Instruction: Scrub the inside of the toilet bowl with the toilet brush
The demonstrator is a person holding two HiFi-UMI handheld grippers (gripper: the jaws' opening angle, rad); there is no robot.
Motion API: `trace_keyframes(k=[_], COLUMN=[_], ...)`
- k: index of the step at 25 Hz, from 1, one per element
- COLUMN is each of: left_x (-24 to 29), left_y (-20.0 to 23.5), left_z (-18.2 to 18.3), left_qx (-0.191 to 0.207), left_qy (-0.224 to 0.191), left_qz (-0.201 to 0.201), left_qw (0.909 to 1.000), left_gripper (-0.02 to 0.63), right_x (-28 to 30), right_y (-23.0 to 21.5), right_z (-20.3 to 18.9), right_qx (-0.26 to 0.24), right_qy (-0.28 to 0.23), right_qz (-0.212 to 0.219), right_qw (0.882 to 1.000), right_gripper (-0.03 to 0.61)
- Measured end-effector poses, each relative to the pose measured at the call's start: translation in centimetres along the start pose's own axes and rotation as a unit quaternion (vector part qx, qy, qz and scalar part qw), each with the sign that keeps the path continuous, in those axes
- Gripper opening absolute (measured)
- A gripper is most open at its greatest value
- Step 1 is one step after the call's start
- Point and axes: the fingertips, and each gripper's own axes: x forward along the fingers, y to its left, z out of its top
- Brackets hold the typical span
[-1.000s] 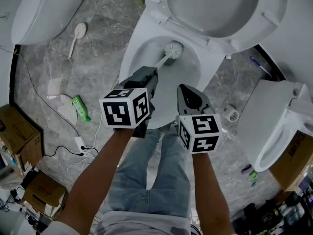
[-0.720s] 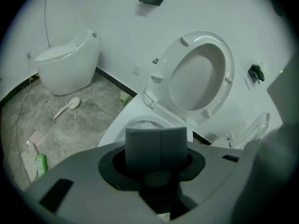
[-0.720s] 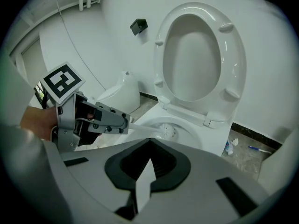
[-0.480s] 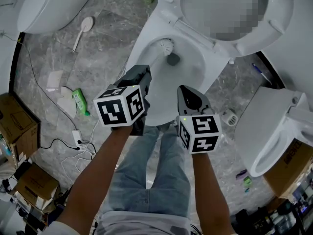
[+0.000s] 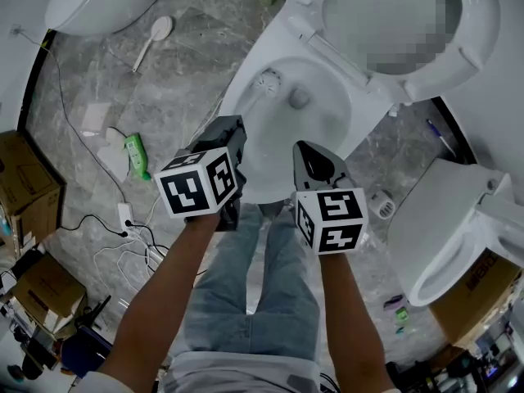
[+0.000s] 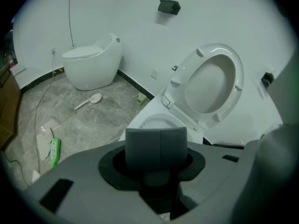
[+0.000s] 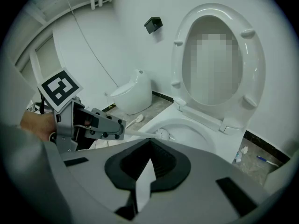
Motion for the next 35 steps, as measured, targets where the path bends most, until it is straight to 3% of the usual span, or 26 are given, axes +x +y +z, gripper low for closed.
trace_keyframes(k=[17, 24, 35], left_x=[-5.0, -3.5, 3.5], left_y=[2.2, -0.4, -2.8], left_z=[-5.3, -5.5, -5.3], left_qx=[-0.061, -0.056, -0.036], left_qy=[0.003, 0.0, 0.005], left_qz=[0.05, 0.015, -0.03], left_qw=[0.9969, 0.9983, 0.9989], left_gripper=[0.156, 0.156, 0.156], right_x=[-1.1, -1.0, 1.2], right_y=[2.3, 1.2, -1.5], right_z=[-1.0, -1.0, -2.7], right_qx=[-0.035, -0.025, -0.004], right_qy=[0.014, -0.001, -0.01], right_qz=[0.043, 0.034, 0.017], right_qw=[0.998, 0.999, 1.0], right_gripper=[-0.002, -0.002, -0.002])
